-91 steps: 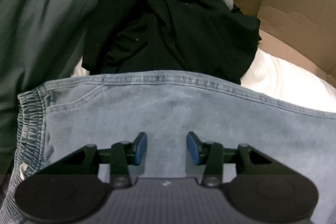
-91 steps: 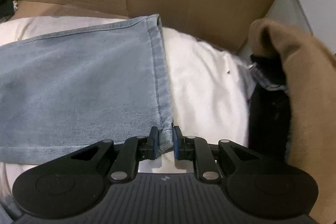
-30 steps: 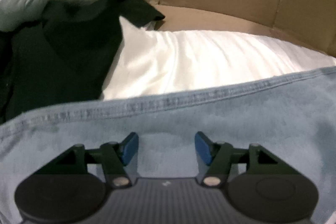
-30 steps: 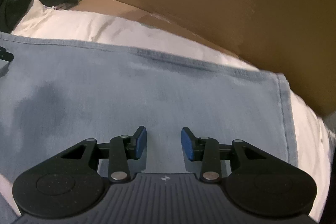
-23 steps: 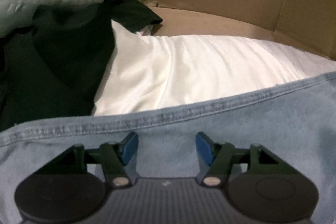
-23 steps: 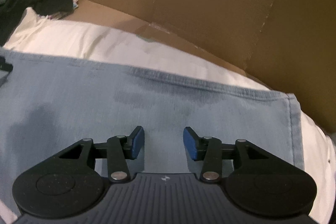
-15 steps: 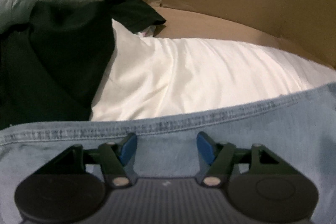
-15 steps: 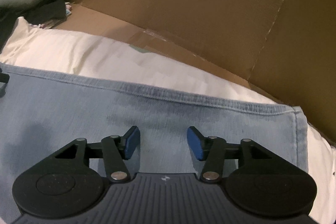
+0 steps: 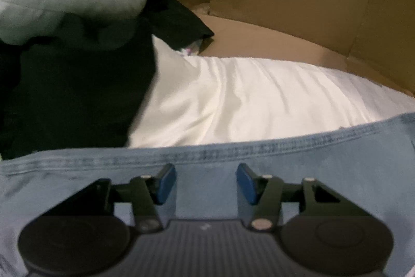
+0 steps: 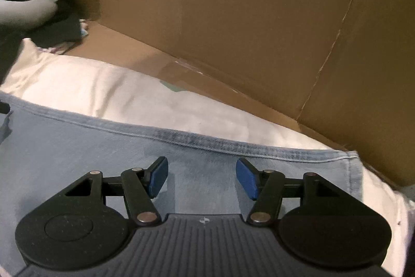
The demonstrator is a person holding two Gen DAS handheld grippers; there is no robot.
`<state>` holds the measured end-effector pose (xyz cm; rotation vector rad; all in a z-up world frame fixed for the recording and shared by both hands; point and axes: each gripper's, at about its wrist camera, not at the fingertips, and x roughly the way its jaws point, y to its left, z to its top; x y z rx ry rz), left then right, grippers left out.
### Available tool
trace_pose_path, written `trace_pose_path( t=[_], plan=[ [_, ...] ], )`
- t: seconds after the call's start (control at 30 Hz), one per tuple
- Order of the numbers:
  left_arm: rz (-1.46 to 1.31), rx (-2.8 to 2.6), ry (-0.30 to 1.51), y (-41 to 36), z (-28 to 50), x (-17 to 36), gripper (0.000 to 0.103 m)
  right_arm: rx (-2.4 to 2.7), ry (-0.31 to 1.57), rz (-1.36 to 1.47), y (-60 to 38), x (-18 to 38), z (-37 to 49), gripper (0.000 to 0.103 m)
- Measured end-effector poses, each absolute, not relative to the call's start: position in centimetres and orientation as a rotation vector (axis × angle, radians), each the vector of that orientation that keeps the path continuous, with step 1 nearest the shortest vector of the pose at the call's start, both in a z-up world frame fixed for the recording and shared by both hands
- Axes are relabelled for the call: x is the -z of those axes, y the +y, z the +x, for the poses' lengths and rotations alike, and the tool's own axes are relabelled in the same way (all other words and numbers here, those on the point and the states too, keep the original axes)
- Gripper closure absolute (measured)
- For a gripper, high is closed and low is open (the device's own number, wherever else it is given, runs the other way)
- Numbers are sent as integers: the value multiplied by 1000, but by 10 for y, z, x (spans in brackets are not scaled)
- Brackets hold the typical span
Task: Fold clothes
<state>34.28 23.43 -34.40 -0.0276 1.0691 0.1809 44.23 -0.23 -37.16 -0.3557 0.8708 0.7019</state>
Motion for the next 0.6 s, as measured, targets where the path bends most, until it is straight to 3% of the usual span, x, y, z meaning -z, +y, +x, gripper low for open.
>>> trace_pose_path(
  t=[0.27, 0.6],
  plan=[
    [-85, -275, 1057, 278, 302, 295, 47, -750, 851, -313, -25, 332, 415, 39],
    [-132, -481, 997, 356, 237, 193, 47, -738, 810, -231, -60, 262, 376, 39]
  ],
)
